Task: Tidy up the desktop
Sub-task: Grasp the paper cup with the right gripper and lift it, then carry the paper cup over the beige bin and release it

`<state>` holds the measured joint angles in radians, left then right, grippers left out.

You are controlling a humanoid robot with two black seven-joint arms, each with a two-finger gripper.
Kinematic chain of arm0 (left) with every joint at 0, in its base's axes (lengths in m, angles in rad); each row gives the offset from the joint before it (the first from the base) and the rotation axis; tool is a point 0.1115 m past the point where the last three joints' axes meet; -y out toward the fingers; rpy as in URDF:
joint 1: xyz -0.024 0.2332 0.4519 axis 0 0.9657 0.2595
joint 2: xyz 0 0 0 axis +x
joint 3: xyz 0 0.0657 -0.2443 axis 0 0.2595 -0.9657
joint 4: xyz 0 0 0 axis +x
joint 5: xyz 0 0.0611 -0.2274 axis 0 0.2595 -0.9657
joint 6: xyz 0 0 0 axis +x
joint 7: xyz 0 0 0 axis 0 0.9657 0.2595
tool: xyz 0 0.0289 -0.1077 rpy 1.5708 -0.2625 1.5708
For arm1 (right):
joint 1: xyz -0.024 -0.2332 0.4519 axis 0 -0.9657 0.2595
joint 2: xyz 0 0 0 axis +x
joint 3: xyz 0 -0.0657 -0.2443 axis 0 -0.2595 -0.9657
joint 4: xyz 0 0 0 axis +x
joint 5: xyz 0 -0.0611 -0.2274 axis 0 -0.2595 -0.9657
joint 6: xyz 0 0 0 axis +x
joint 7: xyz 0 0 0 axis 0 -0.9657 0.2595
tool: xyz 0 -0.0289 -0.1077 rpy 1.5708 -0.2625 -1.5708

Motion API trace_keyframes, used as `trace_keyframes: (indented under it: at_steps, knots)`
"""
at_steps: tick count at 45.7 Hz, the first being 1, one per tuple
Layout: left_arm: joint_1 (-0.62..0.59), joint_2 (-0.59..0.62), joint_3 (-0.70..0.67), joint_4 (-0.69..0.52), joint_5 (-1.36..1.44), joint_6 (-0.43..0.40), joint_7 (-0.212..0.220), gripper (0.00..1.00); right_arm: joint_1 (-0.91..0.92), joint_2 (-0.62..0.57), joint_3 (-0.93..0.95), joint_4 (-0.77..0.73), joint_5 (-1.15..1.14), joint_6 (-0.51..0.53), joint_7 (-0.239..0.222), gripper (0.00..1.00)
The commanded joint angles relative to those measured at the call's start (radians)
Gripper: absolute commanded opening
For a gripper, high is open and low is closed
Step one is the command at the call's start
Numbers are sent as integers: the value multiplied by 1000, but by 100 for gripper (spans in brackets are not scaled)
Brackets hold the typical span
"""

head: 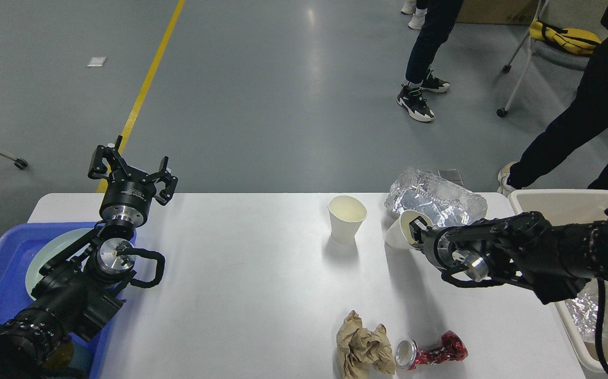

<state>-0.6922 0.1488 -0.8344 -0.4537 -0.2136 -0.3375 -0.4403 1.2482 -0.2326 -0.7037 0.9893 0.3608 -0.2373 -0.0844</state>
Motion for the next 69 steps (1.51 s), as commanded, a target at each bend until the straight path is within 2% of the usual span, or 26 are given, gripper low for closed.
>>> trace_keyframes:
  at_steps: [1, 8, 14, 20, 25, 32, 35, 41, 46, 50, 55, 60, 65, 69]
  knots:
    - [0, 0, 0, 1, 0, 0, 0, 98, 14, -25, -10, 44, -11, 12, 2, 0]
    - [0, 0, 0, 0, 0, 0, 0, 98, 95, -115, -48, 175, -74, 39, 6, 0]
    - [0, 0, 0, 0, 0, 0, 0, 98, 301, -221, -210, 362, -293, 156, 17, 0]
    - [0, 0, 0, 1, 0, 0, 0, 98, 623, -329, -322, 570, -466, 384, 38, 0]
    - [0, 0, 0, 0, 0, 0, 0, 98, 894, -356, -362, 701, -500, 631, 44, 0]
    - [0, 0, 0, 0, 0, 0, 0, 98, 1168, -353, -344, 756, -500, 913, 43, 0]
    - [0, 0, 0, 1, -1, 0, 0, 98, 1203, -355, -323, 756, -500, 974, 43, 0]
    - [0, 0, 0, 0, 0, 0, 0, 98, 1202, -358, -329, 756, -502, 960, 34, 0]
    - [0, 0, 0, 0, 0, 0, 0, 98, 1144, -370, -362, 730, -526, 868, 31, 0]
    - [0, 0, 0, 1, 0, 0, 0, 98, 1029, -407, -410, 651, -597, 799, 32, 0]
    - [-1, 0, 0, 0, -1, 0, 0, 98, 791, -496, -410, 465, -730, 724, 32, 0]
    - [-1, 0, 0, 0, 0, 0, 0, 98, 513, -554, -385, 226, -761, 590, 34, 0]
    - [0, 0, 0, 0, -1, 0, 0, 98, 185, -545, -295, -38, -758, 402, 37, 0]
    - [-1, 0, 0, 1, 0, 0, 0, 98, -134, -492, -94, -297, -740, 248, 38, 0]
